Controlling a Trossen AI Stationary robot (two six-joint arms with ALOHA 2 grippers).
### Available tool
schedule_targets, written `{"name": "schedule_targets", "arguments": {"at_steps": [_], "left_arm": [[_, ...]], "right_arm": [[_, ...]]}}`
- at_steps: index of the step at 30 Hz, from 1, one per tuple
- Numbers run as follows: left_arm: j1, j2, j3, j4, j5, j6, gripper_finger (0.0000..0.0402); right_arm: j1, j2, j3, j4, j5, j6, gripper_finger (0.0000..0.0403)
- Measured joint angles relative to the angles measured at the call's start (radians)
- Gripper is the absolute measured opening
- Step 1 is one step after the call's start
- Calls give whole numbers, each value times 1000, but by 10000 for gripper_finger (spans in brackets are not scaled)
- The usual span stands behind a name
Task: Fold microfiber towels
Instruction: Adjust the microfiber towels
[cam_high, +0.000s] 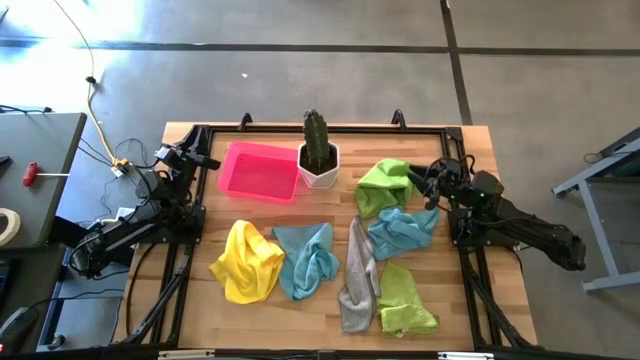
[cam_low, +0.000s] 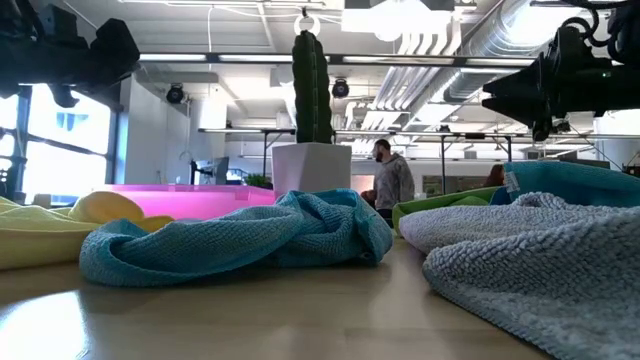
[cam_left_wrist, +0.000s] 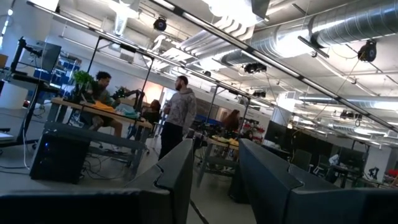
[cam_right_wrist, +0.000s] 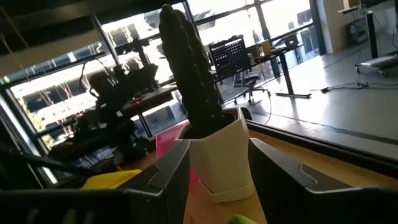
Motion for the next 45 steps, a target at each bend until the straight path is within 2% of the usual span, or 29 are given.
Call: {"name": "schedule_targets", "arguments": {"at_steps": [4,9,12,21,23,28,30,35,39,45], "left_arm": [[0,0,0,0,0,0,119],[0,0,0,10,0,-11,119],[0,0,0,9,0,-51,119],[2,0,0,12,4,-208,119],[2,0,0,16,65,-205,119],[1,1,0,68,404,-179,119],[1,11,0,96,486,-179,119],[0,76,0,145,566,-214,119],[-22,171,22,195,604,-228,119],[-95,347,124,198,611,-137,119]], "right_arm": [[0,0,0,-5,15,-42,154],[0,0,0,-14,73,-3,154],[0,0,0,-16,113,-23,154],[0,0,0,45,117,-164,154],[0,0,0,66,117,-175,154],[0,0,0,120,117,-181,154],[0,0,0,157,111,-208,154],[0,13,0,258,104,-247,154],[0,70,0,365,78,-254,154],[0,206,1,528,68,-229,154]]}}
